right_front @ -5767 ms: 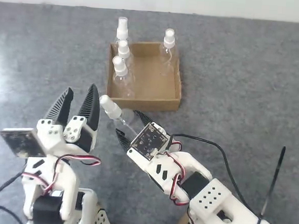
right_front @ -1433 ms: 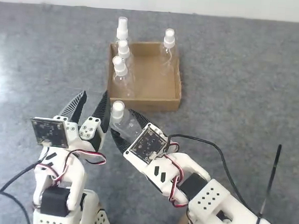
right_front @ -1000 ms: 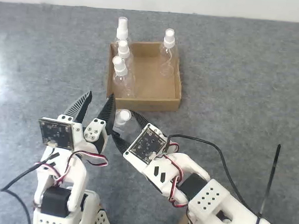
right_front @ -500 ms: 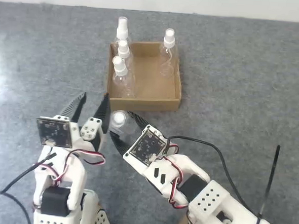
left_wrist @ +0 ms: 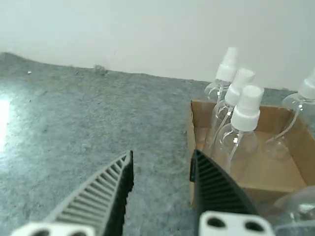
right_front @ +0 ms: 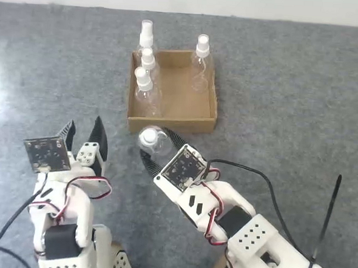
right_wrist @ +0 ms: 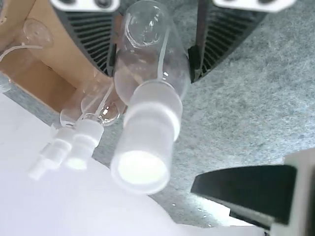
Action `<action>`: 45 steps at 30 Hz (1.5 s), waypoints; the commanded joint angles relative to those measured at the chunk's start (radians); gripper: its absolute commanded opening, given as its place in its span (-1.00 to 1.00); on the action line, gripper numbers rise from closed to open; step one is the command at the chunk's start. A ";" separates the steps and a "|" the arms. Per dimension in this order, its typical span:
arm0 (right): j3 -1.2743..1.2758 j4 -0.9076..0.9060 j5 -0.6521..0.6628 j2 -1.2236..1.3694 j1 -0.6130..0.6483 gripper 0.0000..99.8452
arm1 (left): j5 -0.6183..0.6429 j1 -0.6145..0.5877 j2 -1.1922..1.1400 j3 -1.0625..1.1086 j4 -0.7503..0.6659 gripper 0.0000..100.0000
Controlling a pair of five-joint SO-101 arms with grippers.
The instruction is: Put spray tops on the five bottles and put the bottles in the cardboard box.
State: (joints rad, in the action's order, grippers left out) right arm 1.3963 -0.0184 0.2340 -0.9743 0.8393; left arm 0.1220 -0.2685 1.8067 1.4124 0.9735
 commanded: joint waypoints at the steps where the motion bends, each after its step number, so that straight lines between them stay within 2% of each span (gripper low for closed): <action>1: -0.021 0.018 -0.008 -0.039 -0.012 -0.82 | -0.005 -0.002 0.015 0.047 0.012 -0.64; 7: -0.040 0.018 -0.012 -0.039 -0.050 -0.83 | -0.005 -0.092 0.015 0.082 0.006 -0.64; 11: -0.086 0.007 -0.118 -0.039 -0.137 -0.83 | -0.005 -0.114 0.015 0.084 0.011 -0.64; 16: -0.215 -0.203 -0.169 -0.039 -0.211 -0.83 | -0.005 -0.114 0.015 0.085 0.011 -0.64; 20: -0.284 -0.282 -0.233 -0.039 -0.254 -0.83 | -0.008 -0.114 0.015 0.101 0.006 -0.64; 31: -0.353 -0.280 -0.242 -0.027 -0.328 -0.83 | -0.009 -0.114 0.015 0.101 0.006 -0.64; 45: -0.456 -0.283 -0.242 0.047 -0.328 -0.83 | -0.011 -0.112 0.015 0.102 0.005 -0.64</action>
State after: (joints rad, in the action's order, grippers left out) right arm 1.0418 -0.2992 -0.0008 -0.9651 0.5232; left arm 0.1189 -0.3790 1.8067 1.5228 0.9828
